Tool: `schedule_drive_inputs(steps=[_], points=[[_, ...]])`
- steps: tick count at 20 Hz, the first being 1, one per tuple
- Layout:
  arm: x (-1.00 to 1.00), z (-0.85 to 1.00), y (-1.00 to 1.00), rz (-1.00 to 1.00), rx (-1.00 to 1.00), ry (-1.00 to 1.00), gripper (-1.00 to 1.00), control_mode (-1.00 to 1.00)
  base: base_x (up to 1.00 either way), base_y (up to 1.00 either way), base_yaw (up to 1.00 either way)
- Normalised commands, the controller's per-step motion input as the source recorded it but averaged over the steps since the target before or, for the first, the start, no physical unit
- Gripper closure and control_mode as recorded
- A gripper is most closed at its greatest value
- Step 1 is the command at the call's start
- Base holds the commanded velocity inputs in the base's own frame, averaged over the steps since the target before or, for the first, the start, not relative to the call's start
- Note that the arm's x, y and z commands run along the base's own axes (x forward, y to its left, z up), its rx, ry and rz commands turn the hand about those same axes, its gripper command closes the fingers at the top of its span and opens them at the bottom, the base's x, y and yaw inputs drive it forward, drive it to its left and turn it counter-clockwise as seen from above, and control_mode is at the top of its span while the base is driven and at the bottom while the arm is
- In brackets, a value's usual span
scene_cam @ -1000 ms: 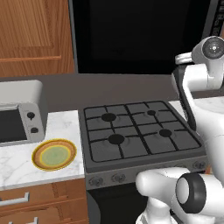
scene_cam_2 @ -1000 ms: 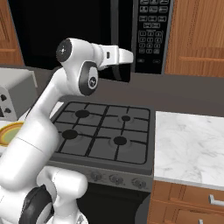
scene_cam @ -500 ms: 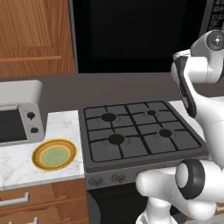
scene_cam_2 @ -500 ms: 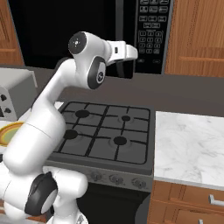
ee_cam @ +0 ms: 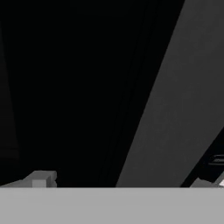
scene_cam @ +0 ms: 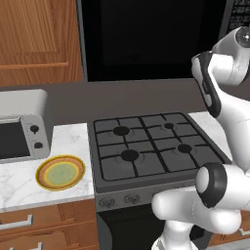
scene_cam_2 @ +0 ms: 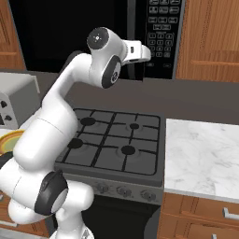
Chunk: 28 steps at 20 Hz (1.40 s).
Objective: Pick the chicken drumstick from the counter and place it in the microwave. Then turn on the microwave.
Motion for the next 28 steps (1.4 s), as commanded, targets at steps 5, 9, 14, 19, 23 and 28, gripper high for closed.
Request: schedule_drive_inputs(steps=[5, 9, 14, 19, 23, 28], points=[[0.25, -0.02, 0.0, 0.08, 0.07, 0.03, -1.0, -1.0, 0.0, 0.0, 0.0], [0.25, -0.06, 0.0, 0.07, 0.06, 0.01, -1.0, -1.0, 0.0, 0.0, 0.0], [0.24, -0.06, 0.0, 0.07, 0.07, 0.0, -1.0, -1.0, 0.0, 0.0, 0.0], [0.24, -0.09, 0.0, 0.05, 0.04, 0.0, -1.0, -1.0, 0.0, 0.0, 0.0], [0.23, -0.12, 0.0, 0.03, 0.0, 0.0, -1.0, -1.0, 0.0, 0.0, 0.0], [0.25, -0.12, 0.0, 0.02, 0.0, 0.0, -1.0, -1.0, 0.0, 0.0, 0.0]])
